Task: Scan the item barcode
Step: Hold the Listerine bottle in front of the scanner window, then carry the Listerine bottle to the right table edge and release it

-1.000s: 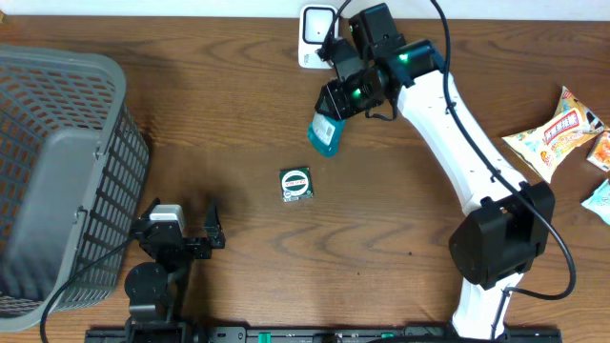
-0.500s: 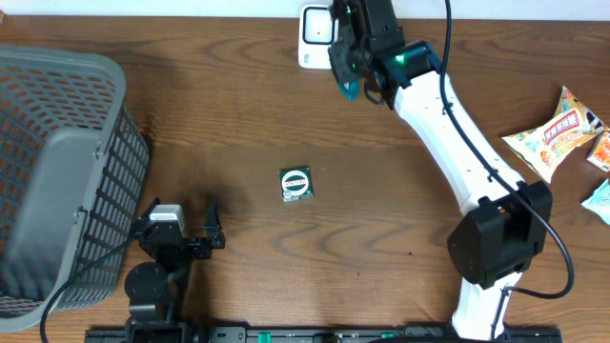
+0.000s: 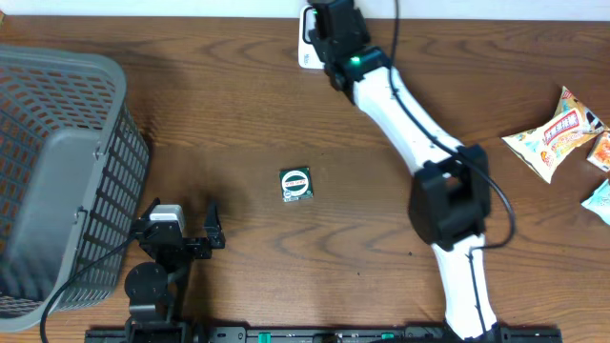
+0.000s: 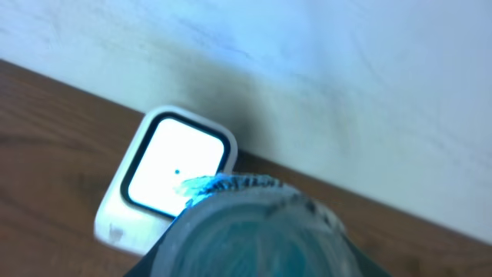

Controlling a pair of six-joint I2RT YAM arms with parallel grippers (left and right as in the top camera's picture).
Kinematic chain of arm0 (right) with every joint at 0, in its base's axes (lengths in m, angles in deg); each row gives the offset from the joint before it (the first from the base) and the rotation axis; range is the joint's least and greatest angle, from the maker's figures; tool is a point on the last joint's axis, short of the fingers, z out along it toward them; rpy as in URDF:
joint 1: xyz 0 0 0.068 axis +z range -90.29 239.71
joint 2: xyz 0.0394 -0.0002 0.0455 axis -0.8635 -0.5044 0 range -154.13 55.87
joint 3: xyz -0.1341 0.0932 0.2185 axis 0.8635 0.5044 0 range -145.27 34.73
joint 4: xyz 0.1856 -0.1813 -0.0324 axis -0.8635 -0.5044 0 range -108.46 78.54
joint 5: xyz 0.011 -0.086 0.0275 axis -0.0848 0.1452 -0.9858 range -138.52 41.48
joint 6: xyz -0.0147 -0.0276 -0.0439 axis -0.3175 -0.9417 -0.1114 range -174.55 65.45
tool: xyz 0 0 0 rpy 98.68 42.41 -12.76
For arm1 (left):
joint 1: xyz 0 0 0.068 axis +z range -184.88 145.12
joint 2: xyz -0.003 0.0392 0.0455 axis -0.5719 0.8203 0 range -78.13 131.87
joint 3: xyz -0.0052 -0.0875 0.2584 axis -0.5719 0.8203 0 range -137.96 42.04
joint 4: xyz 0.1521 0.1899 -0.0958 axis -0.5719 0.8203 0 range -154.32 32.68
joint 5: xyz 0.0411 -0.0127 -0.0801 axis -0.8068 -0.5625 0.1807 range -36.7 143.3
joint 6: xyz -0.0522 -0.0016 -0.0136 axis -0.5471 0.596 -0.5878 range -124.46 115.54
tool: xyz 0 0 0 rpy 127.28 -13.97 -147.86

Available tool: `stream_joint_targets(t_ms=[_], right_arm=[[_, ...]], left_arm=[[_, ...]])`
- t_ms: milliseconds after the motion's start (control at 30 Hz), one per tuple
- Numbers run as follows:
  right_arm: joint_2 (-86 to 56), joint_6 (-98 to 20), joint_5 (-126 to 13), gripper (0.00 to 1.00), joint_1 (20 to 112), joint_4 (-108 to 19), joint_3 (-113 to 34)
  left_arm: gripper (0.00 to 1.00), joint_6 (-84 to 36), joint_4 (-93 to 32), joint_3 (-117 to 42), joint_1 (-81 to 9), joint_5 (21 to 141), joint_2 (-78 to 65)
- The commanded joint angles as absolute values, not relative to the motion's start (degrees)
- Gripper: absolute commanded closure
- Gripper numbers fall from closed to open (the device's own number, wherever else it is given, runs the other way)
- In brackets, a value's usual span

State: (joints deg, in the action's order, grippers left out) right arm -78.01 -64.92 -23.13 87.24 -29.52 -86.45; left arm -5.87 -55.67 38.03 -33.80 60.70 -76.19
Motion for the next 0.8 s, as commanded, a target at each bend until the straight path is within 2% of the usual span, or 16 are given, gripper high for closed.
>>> stream_joint_targets(t_ms=[0, 167, 467, 633, 767], right_arm=[[-83.7, -71.6, -15.1, 0.89, 88.4, -28.4, -98.0], [-92.7, -76.8, -10.5, 0.91, 90.1, -28.3, -109.2], [-93.3, -77.5, -7.1, 0.91, 90.5, -29.1, -110.1], [-93.3, -76.4, -0.1, 0.9, 89.0, -36.0, -110.1], [-92.7, -71.1, 3.7, 0.91, 85.6, -45.3, -110.1]], left_arm=[[0.0, -5.1, -54.2, 38.9, -33.5, 61.4, -76.4], [0.0, -5.1, -54.2, 38.9, -33.5, 61.4, -76.4], [0.0, -5.1, -54.2, 38.9, -33.5, 61.4, -76.4], [0.0, -5.1, -54.2, 38.9, -33.5, 61.4, -76.4], [0.0, -5.1, -54.2, 38.9, -33.5, 61.4, -76.4]])
